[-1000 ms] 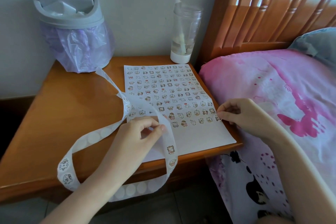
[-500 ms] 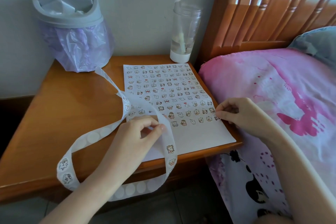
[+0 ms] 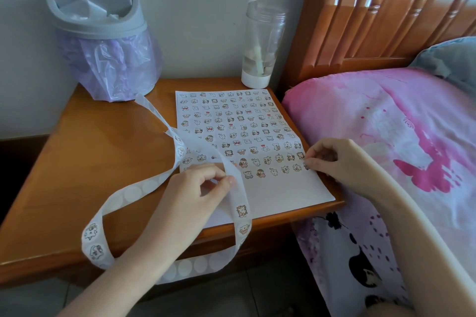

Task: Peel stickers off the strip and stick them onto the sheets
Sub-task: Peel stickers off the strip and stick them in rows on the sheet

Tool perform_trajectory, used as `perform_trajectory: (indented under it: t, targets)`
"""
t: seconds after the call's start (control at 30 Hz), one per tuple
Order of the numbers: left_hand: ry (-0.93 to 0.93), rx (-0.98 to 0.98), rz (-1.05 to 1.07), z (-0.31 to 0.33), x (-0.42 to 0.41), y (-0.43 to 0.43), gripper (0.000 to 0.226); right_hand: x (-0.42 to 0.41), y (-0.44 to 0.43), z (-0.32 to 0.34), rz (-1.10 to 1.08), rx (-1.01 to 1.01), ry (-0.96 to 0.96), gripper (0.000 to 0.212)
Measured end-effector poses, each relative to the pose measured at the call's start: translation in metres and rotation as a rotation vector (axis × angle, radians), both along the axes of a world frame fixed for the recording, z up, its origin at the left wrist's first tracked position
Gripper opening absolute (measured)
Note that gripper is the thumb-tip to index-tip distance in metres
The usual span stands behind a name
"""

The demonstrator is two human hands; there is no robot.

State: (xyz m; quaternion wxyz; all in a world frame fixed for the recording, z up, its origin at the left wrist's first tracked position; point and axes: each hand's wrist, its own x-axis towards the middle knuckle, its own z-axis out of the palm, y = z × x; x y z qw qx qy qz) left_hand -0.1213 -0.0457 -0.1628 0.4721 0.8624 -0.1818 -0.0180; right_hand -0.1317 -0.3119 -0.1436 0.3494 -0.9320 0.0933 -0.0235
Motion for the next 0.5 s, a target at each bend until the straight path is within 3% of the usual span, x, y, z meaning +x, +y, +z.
perform_trajectory:
  t: [0.2, 0.4, 0.5]
  targets:
    - [-0.015, 0.022, -0.002, -0.0005, -0.0004, -0.0008, 0.010, 0.0009, -0.0011, -0.0018, -0.016, -0.004, -0.025, 0.007]
    - [-0.044, 0.014, -0.016, 0.0007, -0.0010, -0.0012, 0.008, 0.0026, 0.0010, -0.0035, -0.065, 0.055, -0.020, 0.025]
    - [-0.058, 0.000, -0.027, 0.0018, -0.0022, -0.0021, 0.008, 0.0049, 0.0001, -0.0074, -0.073, 0.050, -0.020, 0.018]
